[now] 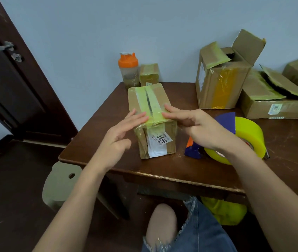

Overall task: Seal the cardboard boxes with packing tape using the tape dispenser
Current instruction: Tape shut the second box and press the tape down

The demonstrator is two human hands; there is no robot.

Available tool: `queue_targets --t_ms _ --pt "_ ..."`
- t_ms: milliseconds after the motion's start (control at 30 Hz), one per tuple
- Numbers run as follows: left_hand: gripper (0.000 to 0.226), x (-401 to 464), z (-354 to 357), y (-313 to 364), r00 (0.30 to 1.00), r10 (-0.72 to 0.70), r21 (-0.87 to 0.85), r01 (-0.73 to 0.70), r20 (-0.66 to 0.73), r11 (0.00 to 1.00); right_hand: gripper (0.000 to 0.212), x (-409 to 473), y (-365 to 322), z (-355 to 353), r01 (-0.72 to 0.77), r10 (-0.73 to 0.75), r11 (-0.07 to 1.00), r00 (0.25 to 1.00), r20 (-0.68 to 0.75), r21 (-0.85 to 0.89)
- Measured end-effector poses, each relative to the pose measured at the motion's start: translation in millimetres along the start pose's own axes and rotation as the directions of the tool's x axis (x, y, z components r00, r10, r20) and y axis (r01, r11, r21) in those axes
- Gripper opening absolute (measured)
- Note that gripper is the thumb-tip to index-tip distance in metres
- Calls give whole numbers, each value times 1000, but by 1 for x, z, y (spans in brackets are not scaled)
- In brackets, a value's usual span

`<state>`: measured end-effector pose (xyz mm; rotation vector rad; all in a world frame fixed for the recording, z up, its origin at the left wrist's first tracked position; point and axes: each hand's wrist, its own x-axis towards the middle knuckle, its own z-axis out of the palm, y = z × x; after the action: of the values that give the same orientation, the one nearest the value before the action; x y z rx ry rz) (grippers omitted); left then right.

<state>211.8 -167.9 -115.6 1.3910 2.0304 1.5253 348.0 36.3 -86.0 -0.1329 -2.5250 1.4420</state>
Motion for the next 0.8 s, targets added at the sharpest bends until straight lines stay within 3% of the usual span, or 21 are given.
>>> queue_targets --t_ms 100,167,233,400,667,800 --pt "68 2 -10 1 997 -63 -92 67 43 994 88 1 -5 -6 8 -6 1000 997 74 -26" --pt "47 3 -11 0 997 -44 -95 50 68 994 80 1 -4 -7 24 -19 998 996 87 -59" --pt "41 3 -13 0 996 -41 -53 46 85 998 66 1 -3 -7 50 -44 995 996 76 -81" --pt "51 6 -7 -2 999 -31 10 31 42 999 48 2 5 2 104 -107 994 989 -105 -30" --pt "41 9 16 -8 972 97 28 -93 -213 995 33 7 20 20 199 -218 976 909 -355 -88" --pt "44 11 20 -7 964 105 38 -99 -244 994 33 6 22 25 218 -241 970 880 -409 -104"
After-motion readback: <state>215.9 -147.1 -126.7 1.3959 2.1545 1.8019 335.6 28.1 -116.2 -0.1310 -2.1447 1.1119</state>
